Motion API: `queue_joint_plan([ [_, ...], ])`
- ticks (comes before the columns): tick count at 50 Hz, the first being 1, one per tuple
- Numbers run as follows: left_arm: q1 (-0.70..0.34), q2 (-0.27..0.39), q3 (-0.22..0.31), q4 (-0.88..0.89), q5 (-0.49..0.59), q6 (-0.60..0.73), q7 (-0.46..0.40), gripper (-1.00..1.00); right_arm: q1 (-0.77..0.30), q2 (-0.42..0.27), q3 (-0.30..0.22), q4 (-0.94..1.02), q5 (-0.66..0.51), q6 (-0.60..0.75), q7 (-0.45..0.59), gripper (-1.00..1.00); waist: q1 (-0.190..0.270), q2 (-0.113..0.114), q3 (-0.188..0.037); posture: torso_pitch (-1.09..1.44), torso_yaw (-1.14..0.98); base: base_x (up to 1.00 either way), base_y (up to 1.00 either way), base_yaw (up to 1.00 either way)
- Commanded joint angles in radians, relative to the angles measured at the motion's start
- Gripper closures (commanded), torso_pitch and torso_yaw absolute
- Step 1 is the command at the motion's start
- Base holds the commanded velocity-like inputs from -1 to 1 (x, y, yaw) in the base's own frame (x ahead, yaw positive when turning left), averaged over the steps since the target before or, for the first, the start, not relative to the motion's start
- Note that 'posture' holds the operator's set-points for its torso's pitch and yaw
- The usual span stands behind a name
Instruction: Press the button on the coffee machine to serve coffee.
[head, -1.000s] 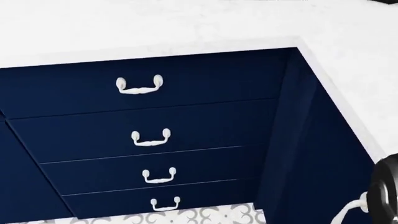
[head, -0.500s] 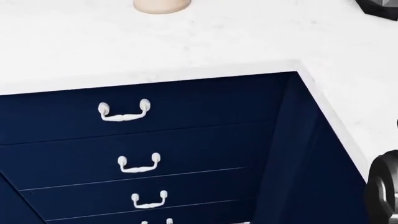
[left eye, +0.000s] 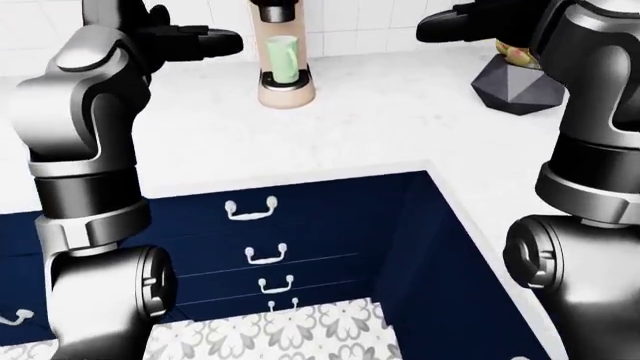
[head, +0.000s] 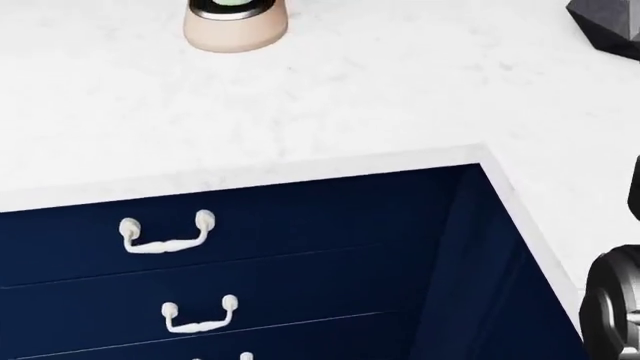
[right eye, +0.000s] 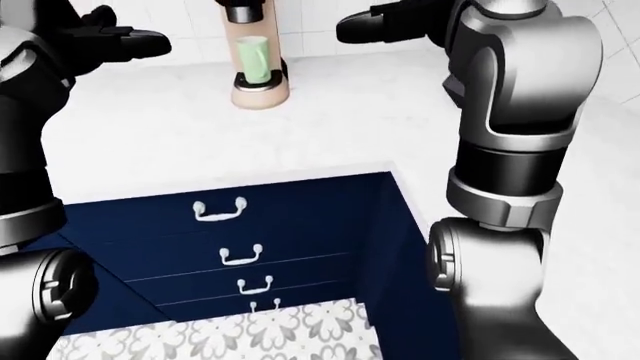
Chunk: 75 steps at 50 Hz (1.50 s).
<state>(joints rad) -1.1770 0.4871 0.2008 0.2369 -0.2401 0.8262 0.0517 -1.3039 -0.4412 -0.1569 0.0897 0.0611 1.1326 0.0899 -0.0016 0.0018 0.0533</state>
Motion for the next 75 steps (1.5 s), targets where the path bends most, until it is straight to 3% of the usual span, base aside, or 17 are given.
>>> queue_joint_plan([
  [1,-0.037,0.019,0.015,-0.027,0.006,-0.038,0.006,-1.00,-0.039,-0.003,0.000,-0.024,0.001,-0.037,0.002,-1.00,0.004,-0.004,-0.023,0.00,0.00,0.20,0.00,0.00],
  [5,-0.045,0.027,0.013,-0.021,0.007,-0.039,0.001,-1.00,-0.034,0.000,-0.002,-0.036,-0.001,-0.029,0.001,-1.00,-0.012,0.077,-0.038,0.00,0.00,0.20,0.00,0.00],
  [8,-0.041,0.026,0.016,-0.018,0.007,-0.045,0.003,-1.00,-0.032,0.001,-0.003,-0.037,-0.001,-0.030,0.001,-1.00,-0.014,0.088,-0.033,0.00,0.00,0.20,0.00,0.00],
  [16,-0.054,0.035,0.021,-0.011,0.000,-0.040,0.008,-1.00,-0.009,0.010,-0.007,-0.047,0.003,-0.037,-0.005,-1.00,0.002,0.017,-0.029,0.00,0.00,0.20,0.00,0.00],
  [20,-0.044,0.031,0.019,-0.018,-0.003,-0.042,0.011,-1.00,-0.007,0.005,-0.006,-0.046,0.003,-0.039,-0.007,-1.00,0.017,-0.075,-0.046,0.00,0.00,0.20,0.00,0.00],
  [21,-0.046,0.030,0.022,-0.017,-0.007,-0.037,0.012,-1.00,-0.010,0.004,-0.007,-0.047,0.003,-0.036,-0.006,-1.00,0.010,-0.038,-0.036,0.00,0.00,0.20,0.00,0.00],
  [23,-0.046,0.033,0.022,-0.018,-0.010,-0.037,0.012,-1.00,-0.010,0.004,-0.006,-0.049,0.004,-0.034,-0.005,-1.00,0.012,-0.057,-0.033,0.00,0.00,0.20,0.00,0.00],
  [30,-0.045,0.033,0.019,-0.017,-0.012,-0.038,0.015,-1.00,-0.012,0.004,-0.002,-0.040,0.002,-0.039,0.000,-1.00,0.003,0.001,-0.024,0.00,0.00,0.20,0.00,0.00],
  [34,-0.047,0.037,0.020,-0.014,-0.012,-0.039,0.014,-1.00,-0.022,0.001,0.002,-0.043,-0.002,-0.029,0.004,-1.00,-0.013,0.087,-0.043,0.00,0.00,0.20,0.00,0.00],
  [45,-0.034,0.043,0.025,-0.025,-0.021,-0.035,0.017,-1.00,-0.016,0.011,0.000,-0.050,-0.004,-0.028,0.003,-1.00,0.003,0.015,-0.029,0.00,0.00,0.20,0.00,0.00],
  [49,-0.038,0.043,0.023,-0.028,-0.022,-0.029,0.019,-1.00,-0.018,0.014,0.001,-0.051,-0.005,-0.026,0.002,-1.00,0.016,-0.081,-0.050,0.00,0.00,0.20,0.00,0.00],
  [50,-0.037,0.041,0.023,-0.029,-0.022,-0.031,0.019,-1.00,-0.018,0.015,0.002,-0.050,-0.006,-0.027,0.002,-1.00,0.009,-0.032,-0.035,0.00,0.00,0.20,0.00,0.00],
  [51,-0.034,0.041,0.023,-0.035,-0.023,-0.028,0.020,-1.00,-0.018,0.017,0.001,-0.048,-0.005,-0.029,0.001,-1.00,0.015,-0.058,-0.033,0.00,0.00,0.20,0.00,0.00],
  [57,-0.020,0.039,0.024,-0.047,-0.023,-0.027,0.022,-1.00,-0.018,0.023,0.008,-0.026,-0.014,-0.061,0.003,-1.00,0.005,-0.026,-0.007,0.00,0.00,0.14,0.00,0.00],
  [61,-0.025,0.041,0.026,-0.048,-0.022,-0.021,0.026,-1.00,-0.012,0.024,0.003,-0.043,-0.011,-0.058,0.006,-1.00,-0.014,0.041,-0.027,0.00,0.00,0.00,0.00,0.00],
  [72,-0.008,0.037,0.029,-0.026,-0.024,-0.051,0.031,-1.00,-0.009,0.022,0.011,-0.044,-0.017,-0.062,0.007,-1.00,0.028,0.029,-0.045,0.00,0.00,0.00,0.00,0.60],
  [75,-0.001,0.039,0.030,-0.029,-0.026,-0.051,0.033,-1.00,-0.005,0.022,0.015,-0.037,-0.029,-0.059,0.006,-1.00,0.025,-0.005,-0.009,0.00,0.00,0.00,0.00,0.05],
])
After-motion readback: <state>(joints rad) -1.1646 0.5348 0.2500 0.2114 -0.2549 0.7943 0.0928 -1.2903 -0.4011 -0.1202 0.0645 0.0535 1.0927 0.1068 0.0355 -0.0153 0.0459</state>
